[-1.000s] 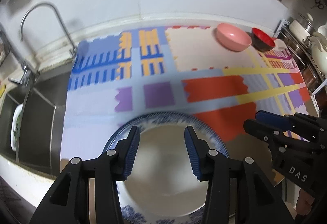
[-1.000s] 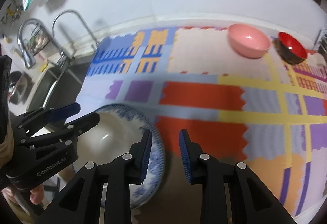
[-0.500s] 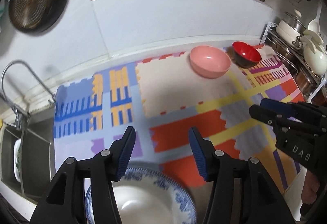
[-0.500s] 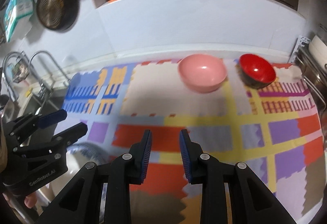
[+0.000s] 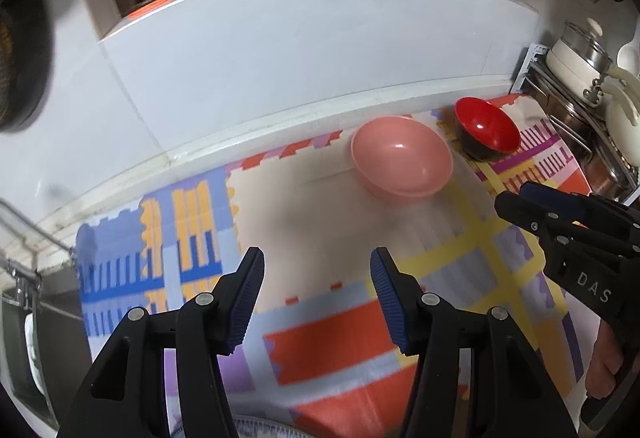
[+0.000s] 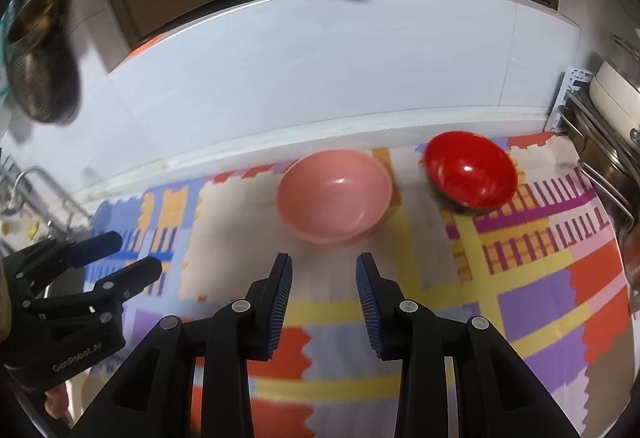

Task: Organize plates and bowls
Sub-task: 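Move both grippers toward the pink bowl, then close both grippers on the pink bowl rim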

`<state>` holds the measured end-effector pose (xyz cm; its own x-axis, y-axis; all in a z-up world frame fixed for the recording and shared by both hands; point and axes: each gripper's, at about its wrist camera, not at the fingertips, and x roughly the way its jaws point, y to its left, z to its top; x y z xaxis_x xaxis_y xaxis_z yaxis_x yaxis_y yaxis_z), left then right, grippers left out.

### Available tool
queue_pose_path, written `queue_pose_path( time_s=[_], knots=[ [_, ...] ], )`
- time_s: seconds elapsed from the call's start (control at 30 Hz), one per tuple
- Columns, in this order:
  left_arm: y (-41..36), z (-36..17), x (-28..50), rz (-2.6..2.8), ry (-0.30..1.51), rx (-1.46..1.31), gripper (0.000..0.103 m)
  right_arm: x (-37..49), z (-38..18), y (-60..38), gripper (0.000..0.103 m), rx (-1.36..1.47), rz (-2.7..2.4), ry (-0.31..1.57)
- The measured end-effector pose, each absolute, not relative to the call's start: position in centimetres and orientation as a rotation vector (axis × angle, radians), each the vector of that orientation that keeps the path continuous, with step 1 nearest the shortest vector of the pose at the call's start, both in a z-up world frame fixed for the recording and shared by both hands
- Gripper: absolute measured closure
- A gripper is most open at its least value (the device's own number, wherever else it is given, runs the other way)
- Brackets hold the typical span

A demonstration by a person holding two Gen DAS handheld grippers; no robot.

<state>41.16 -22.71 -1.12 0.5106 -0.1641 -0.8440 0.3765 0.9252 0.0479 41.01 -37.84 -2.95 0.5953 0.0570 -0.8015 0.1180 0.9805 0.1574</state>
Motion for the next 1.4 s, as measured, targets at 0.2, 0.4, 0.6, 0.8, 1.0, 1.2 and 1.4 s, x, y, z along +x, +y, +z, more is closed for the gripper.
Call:
queue_pose_path(
  time_s=[0.2,0.4,0.6,0.8,1.0,1.2,1.4],
  knots=[
    [-24.1,-2.1,45.0,-0.325,0.993,0.266,0.047,44.0,-4.5,-39.7,0.068,0.229,-0.075,0.940],
    [-25.6,-4.4,48.7,-0.348,1.051,0.280,0.047,46.4,-6.4,-41.1,0.068,0.253,-0.093,0.969],
    [-27.0,-6.8,51.6,-0.390,1.109,0.271,0.047,48.7,-8.5,-42.0,0.068,0.275,-0.104,1.004],
    [-28.5,-9.6,54.5,-0.396,1.166,0.289,0.047,50.6,-10.7,-42.8,0.068,0.297,-0.125,1.039],
    [-29.6,-11.4,56.5,-0.406,1.183,0.299,0.047,51.6,-12.4,-43.1,0.068,0.309,-0.132,1.067],
    [-30.6,-13.0,57.7,-0.416,1.213,0.305,0.050,52.2,-13.5,-43.3,0.069,0.321,-0.151,1.078],
    [-31.3,-14.1,58.0,-0.447,1.239,0.303,0.069,52.4,-14.2,-43.1,0.083,0.331,-0.151,1.097]
  ],
)
